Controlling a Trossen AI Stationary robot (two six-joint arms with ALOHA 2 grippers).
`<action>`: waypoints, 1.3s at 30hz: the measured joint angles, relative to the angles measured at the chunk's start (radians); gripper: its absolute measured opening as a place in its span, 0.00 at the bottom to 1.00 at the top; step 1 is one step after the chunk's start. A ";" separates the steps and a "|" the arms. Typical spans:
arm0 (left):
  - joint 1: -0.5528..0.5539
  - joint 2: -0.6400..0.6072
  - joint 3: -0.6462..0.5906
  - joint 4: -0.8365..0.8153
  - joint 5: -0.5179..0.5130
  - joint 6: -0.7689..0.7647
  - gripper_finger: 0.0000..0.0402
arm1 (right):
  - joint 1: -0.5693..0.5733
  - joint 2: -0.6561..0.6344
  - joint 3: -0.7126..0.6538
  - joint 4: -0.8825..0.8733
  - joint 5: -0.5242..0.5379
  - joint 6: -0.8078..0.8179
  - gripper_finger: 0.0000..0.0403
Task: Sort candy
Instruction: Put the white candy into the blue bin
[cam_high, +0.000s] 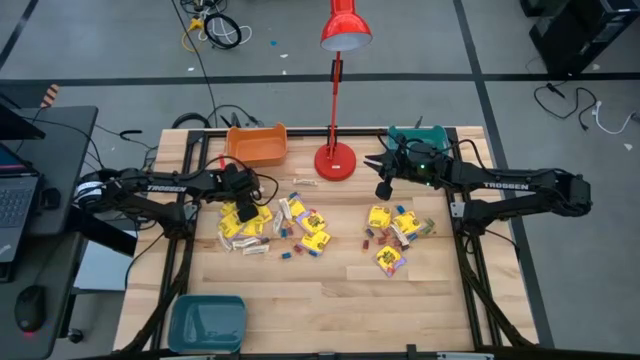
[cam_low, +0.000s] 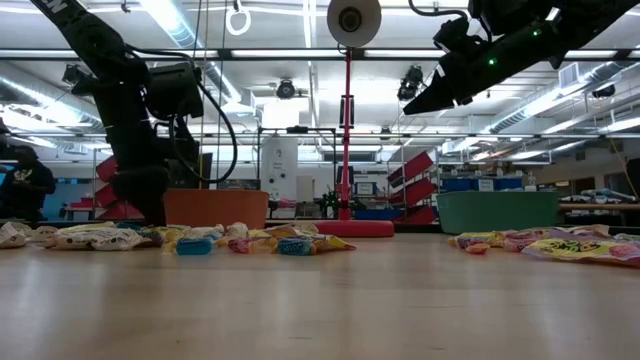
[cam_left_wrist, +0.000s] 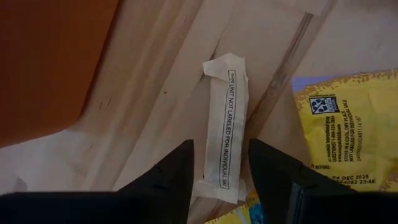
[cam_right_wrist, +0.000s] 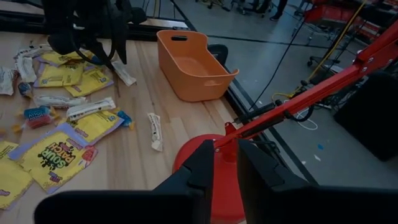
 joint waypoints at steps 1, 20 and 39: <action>0.000 0.000 0.000 0.000 0.000 0.000 0.39 | 0.000 0.000 0.000 0.000 0.000 0.000 0.14; 0.000 0.001 -0.002 0.019 0.000 0.002 0.39 | 0.000 0.000 0.000 -0.004 0.000 -0.003 0.15; -0.007 0.001 -0.050 0.081 0.020 0.027 0.39 | 0.001 0.000 0.000 -0.014 0.000 0.001 0.15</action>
